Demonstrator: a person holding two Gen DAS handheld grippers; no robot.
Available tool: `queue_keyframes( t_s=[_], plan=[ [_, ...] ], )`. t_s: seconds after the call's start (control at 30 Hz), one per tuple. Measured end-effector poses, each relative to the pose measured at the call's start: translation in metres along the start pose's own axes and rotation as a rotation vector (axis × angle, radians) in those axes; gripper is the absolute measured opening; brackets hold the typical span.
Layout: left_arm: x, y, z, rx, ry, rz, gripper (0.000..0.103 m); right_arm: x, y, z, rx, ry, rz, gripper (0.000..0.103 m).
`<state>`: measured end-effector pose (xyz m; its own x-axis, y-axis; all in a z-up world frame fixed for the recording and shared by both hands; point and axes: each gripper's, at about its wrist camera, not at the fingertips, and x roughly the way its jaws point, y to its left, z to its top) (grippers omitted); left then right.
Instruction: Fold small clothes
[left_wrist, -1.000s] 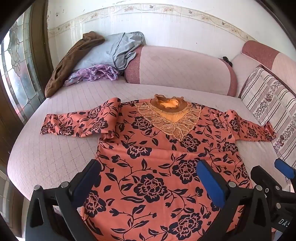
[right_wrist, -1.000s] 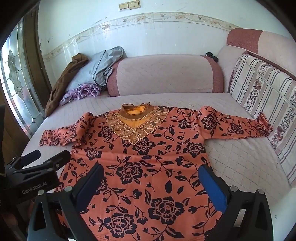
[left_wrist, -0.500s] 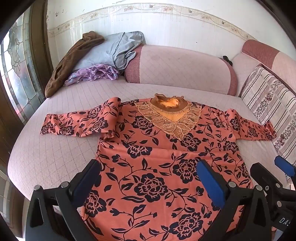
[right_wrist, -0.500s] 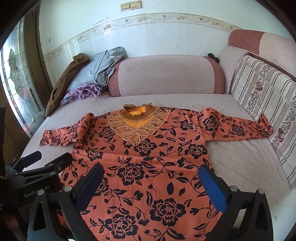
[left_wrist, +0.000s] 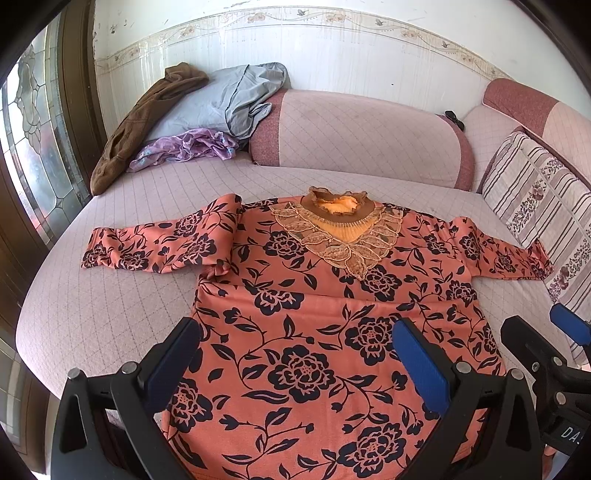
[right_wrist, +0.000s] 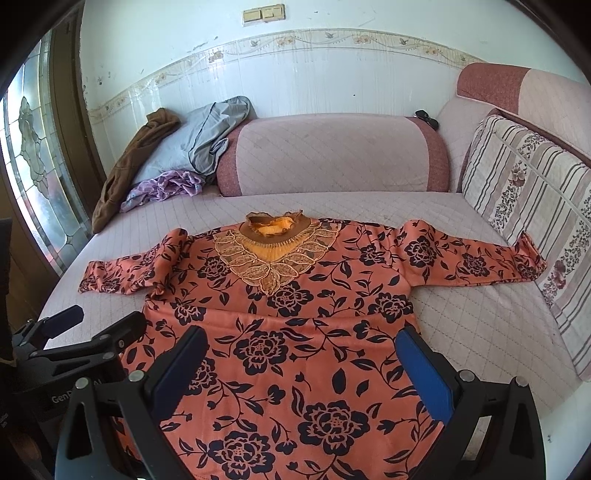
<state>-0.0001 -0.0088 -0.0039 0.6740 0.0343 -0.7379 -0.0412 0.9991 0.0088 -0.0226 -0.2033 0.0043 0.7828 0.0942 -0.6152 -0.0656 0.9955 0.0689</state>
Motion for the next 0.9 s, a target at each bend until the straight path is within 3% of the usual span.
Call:
queue_keyframes(
  t_s=[0.23,0.4,0.53,0.6,0.77,0.9],
  plan=[
    [0.009,0.003,-0.003,-0.017,0.021,-0.019,0.103,0.006,-0.002,0.0,0.01,0.024,0.013,0.103],
    [0.047,0.017,-0.022,-0.038,0.101,0.0,0.103,0.035,-0.049,-0.01,0.197,0.089,0.164,0.103],
    [0.081,0.03,-0.039,-0.033,0.153,0.055,0.103,0.083,-0.144,-0.042,0.577,0.094,0.27,0.103],
    [0.094,0.033,-0.045,-0.034,0.187,0.068,0.103,0.106,-0.191,-0.056,0.733,0.101,0.248,0.1],
    [0.116,0.035,-0.053,-0.043,0.243,0.071,0.103,0.16,-0.326,-0.072,1.142,-0.004,0.235,0.079],
    [0.125,0.032,-0.053,-0.058,0.255,0.043,0.103,0.199,-0.405,-0.06,1.331,-0.073,0.224,0.079]
  ],
)
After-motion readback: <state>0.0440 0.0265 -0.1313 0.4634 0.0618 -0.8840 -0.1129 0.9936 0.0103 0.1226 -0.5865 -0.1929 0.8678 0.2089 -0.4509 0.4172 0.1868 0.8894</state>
